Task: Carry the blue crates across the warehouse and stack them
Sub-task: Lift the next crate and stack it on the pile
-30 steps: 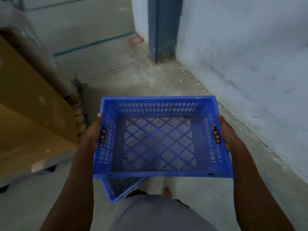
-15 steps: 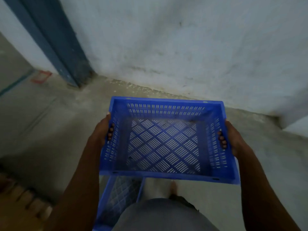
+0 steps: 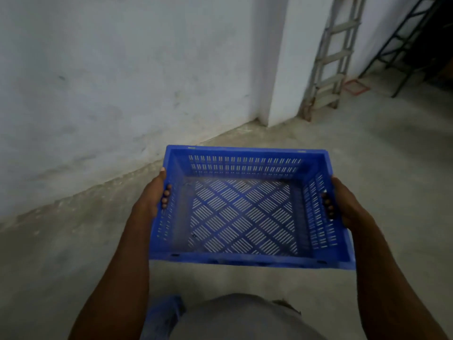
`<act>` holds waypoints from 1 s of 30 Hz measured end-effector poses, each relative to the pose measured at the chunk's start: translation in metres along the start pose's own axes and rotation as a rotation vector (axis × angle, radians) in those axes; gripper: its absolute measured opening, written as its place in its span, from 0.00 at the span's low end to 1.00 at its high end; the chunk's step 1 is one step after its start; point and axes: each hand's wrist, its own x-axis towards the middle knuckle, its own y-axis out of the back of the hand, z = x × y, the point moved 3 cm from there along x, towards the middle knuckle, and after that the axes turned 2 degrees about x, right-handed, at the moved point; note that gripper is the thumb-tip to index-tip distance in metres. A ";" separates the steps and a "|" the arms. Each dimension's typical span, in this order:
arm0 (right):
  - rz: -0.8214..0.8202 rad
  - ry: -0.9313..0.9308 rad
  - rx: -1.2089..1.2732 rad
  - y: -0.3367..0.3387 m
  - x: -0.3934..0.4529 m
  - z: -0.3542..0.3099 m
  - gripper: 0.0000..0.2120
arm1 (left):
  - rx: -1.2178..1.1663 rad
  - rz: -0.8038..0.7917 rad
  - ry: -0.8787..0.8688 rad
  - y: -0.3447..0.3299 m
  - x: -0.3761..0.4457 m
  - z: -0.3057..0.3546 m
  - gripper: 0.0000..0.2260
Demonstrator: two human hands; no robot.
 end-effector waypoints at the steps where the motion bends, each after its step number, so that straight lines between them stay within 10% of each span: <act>1: 0.022 -0.014 0.027 0.024 -0.001 0.006 0.29 | 0.024 -0.034 -0.016 -0.024 0.002 0.010 0.27; 30: 0.738 -0.079 0.635 0.647 0.071 0.055 0.29 | 0.591 -0.852 -0.331 -0.898 -0.051 0.273 0.26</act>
